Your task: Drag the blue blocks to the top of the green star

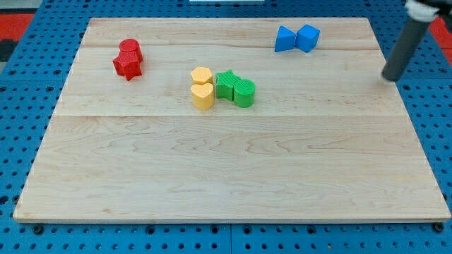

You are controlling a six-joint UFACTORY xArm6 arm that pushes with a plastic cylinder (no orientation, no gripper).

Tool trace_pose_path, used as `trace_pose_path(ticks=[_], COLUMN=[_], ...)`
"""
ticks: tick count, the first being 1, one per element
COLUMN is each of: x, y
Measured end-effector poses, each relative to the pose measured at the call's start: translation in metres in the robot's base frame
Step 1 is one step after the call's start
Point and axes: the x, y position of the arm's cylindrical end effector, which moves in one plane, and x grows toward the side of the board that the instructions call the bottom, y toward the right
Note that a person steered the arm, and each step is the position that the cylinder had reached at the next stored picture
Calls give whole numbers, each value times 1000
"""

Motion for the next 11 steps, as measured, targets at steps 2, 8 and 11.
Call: trace_pose_path(ticks=[2, 8, 11], x=[-42, -74, -7], y=[32, -276, -339])
